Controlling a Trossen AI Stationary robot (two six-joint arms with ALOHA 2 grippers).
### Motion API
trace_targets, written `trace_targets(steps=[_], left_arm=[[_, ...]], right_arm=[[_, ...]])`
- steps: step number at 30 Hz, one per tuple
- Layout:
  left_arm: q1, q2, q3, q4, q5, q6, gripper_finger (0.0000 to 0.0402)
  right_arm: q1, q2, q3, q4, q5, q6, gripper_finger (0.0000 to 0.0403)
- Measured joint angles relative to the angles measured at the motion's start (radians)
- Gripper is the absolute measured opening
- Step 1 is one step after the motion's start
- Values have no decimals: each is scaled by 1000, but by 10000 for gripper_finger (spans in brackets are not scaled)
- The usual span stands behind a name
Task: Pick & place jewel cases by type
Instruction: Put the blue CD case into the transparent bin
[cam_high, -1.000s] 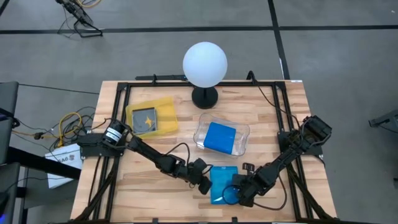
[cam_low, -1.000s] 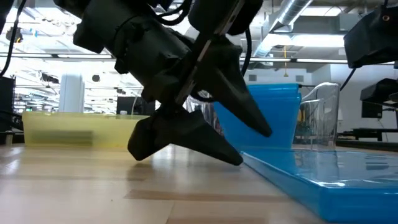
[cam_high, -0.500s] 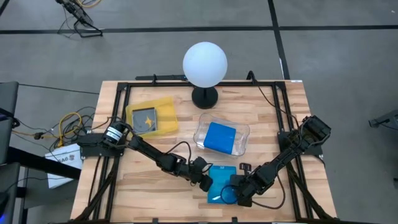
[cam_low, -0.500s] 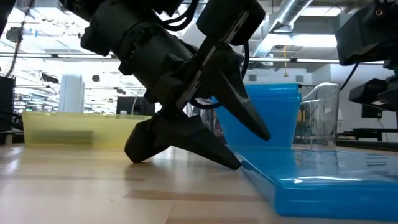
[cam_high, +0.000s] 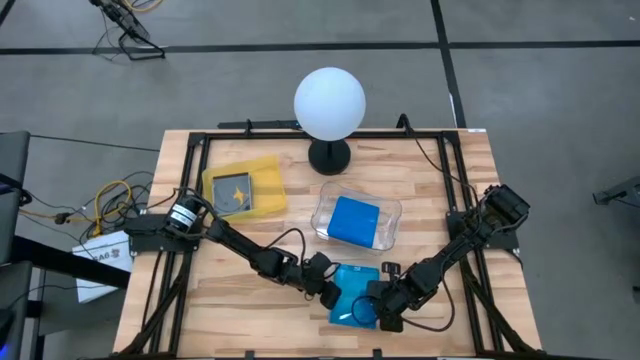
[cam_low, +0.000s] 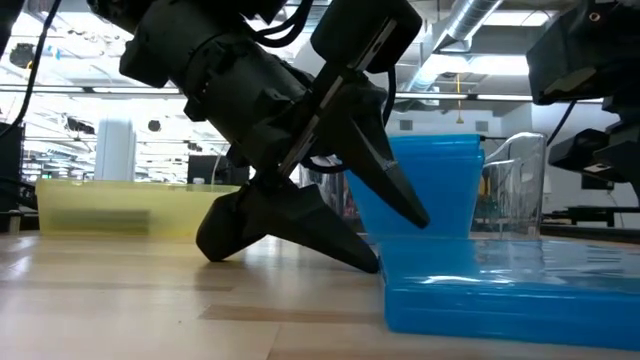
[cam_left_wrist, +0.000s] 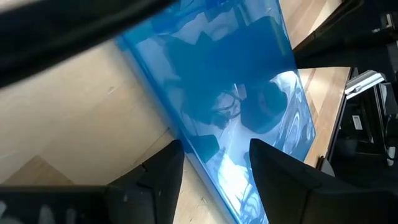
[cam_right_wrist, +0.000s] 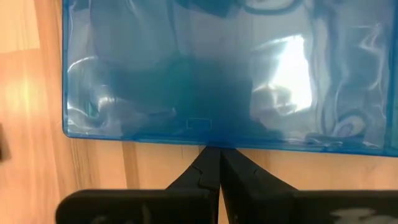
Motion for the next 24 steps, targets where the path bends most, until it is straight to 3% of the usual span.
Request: trace_targets(steps=[5,12,14,15,19,24], left_arm=[[0,1,-2,28,2,32,176],[1,6,69,-92,44,97,176],[1,17,98,123,53,121,176],[1,1,116,142,45,128,176],[2,11,136,163,61,163,176],[2,2,162,92,80,148,176]], right_arm=[[-6,0,0,0,-3,-6,0],[-7,-1,0,0,-2,-6,0],[-9,4,2,49,56,-9,0],[-18,6,7,58,64,-9,0],[-15,9,7,31,121,-8,0],[-19,3,13,37,95,-24,0]])
